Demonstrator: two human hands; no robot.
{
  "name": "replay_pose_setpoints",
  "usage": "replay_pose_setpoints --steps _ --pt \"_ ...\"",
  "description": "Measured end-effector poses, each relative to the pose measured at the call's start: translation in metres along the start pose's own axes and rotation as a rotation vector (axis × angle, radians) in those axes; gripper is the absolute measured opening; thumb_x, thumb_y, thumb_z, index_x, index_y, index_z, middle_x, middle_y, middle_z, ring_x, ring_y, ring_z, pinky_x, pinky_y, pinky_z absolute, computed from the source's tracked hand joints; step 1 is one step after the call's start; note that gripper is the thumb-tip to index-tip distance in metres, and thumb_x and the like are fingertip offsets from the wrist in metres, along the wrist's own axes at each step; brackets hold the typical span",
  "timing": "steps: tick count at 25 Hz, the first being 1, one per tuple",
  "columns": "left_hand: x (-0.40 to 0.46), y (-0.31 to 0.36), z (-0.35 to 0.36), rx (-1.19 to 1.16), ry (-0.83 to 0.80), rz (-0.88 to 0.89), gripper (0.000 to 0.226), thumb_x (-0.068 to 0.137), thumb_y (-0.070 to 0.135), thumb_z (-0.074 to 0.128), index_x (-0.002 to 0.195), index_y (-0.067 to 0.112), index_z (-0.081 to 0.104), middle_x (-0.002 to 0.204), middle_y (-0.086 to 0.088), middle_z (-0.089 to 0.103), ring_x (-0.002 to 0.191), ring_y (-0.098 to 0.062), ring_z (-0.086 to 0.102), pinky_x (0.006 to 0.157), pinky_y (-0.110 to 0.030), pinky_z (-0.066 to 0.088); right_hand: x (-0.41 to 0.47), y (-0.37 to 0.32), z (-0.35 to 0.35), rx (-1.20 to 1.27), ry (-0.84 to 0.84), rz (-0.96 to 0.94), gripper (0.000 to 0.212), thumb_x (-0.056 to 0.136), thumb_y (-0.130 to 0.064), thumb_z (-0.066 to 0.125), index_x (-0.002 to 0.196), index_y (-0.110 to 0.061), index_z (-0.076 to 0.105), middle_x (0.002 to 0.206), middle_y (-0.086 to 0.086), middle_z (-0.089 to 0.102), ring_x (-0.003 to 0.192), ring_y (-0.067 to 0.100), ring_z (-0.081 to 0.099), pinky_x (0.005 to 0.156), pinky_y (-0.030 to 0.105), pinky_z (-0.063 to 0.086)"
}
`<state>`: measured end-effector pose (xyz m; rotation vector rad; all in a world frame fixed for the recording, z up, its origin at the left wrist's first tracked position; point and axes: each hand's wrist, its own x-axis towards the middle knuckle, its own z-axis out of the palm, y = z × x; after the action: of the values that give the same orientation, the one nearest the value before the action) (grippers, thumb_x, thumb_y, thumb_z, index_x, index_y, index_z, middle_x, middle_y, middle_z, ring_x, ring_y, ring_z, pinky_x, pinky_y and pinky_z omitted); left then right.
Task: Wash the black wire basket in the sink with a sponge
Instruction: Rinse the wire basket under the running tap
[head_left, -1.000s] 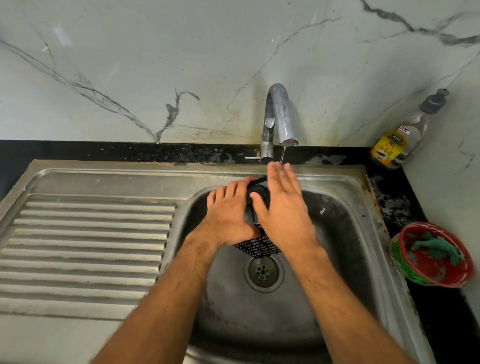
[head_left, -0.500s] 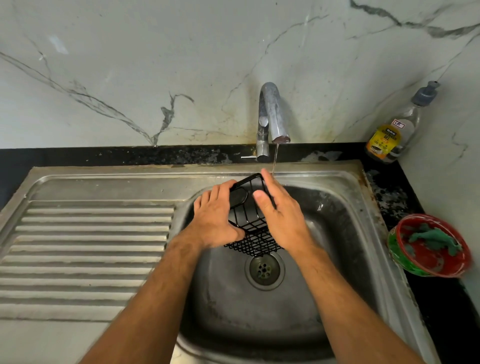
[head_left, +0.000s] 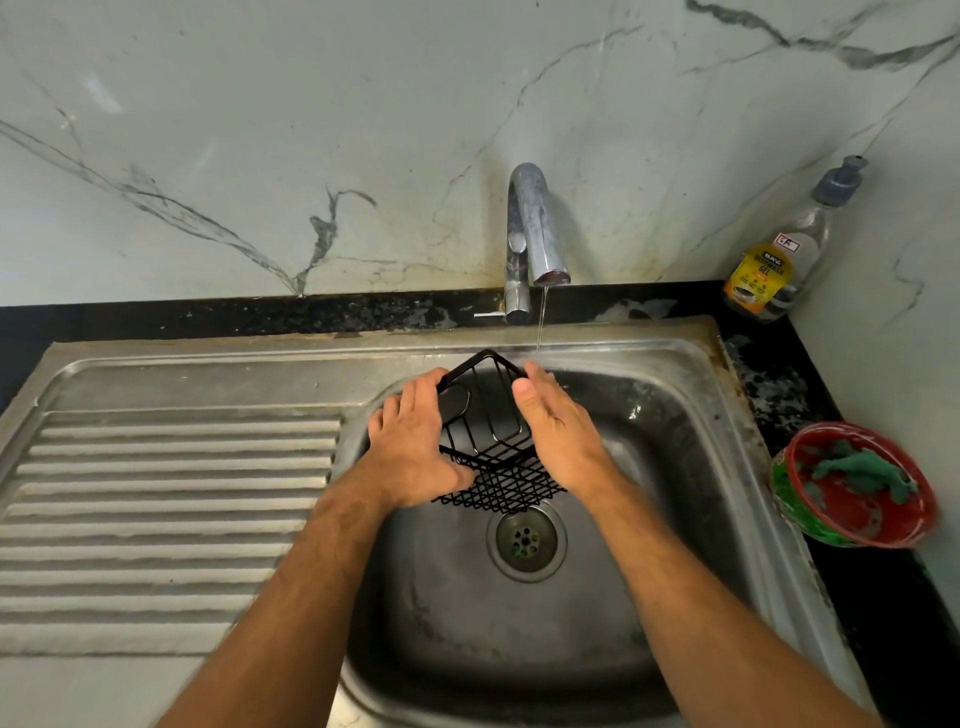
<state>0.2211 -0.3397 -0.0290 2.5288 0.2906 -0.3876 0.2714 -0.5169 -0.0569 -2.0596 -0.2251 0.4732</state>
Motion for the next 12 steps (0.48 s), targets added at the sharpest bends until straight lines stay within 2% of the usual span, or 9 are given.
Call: replay_pose_setpoints --steps 2,4,7,9,12 --pt "0.002 0.009 -0.002 0.072 -0.019 -0.011 0.122 0.066 0.030 0.084 0.157 0.024 0.004 0.152 0.000 0.027 0.144 -0.026 0.023 0.123 -0.047 0.018 -0.003 -0.013 0.005 -0.024 -0.023 -0.129 0.078 0.092 -0.074 0.031 0.158 -0.036 0.012 0.165 -0.017 0.007 0.150 -0.003 0.000 0.122 0.031 0.006" --pt "0.006 0.021 -0.004 0.099 -0.034 0.021 0.127 0.065 0.032 0.085 0.158 0.025 -0.002 0.159 -0.001 0.021 0.150 -0.024 0.016 0.125 -0.045 0.013 -0.003 -0.020 0.007 -0.055 0.011 -0.189 0.076 0.097 -0.063 0.040 0.159 -0.034 0.010 0.165 -0.017 0.007 0.149 -0.004 0.000 0.123 0.030 0.010" --pt "0.016 0.045 0.002 0.098 -0.006 0.168 0.139 0.063 0.036 0.089 0.160 0.026 -0.011 0.165 0.002 0.010 0.153 -0.021 0.008 0.127 -0.043 0.006 0.004 -0.018 0.000 -0.101 0.044 -0.189 0.060 0.106 -0.043 0.035 0.159 -0.029 0.011 0.165 -0.012 0.009 0.151 0.002 0.005 0.126 0.035 0.011" --pt "0.024 0.050 0.006 0.083 0.072 0.173 0.138 0.061 0.039 0.091 0.161 0.026 -0.004 0.159 0.001 0.022 0.148 -0.023 0.020 0.125 -0.043 0.014 0.007 -0.017 -0.006 0.001 0.011 -0.166 0.054 0.107 -0.042 0.031 0.158 -0.030 0.017 0.165 -0.012 0.013 0.150 0.002 0.008 0.126 0.034 0.010" --pt "0.031 0.041 0.007 0.032 0.176 0.112 0.125 0.057 0.039 0.087 0.158 0.027 0.014 0.145 0.004 0.035 0.136 -0.022 0.033 0.119 -0.043 0.024 0.011 0.002 -0.014 0.107 -0.018 -0.045 0.053 0.105 -0.052 0.028 0.155 -0.034 0.027 0.163 -0.013 0.022 0.149 0.003 0.016 0.125 0.034 0.011"
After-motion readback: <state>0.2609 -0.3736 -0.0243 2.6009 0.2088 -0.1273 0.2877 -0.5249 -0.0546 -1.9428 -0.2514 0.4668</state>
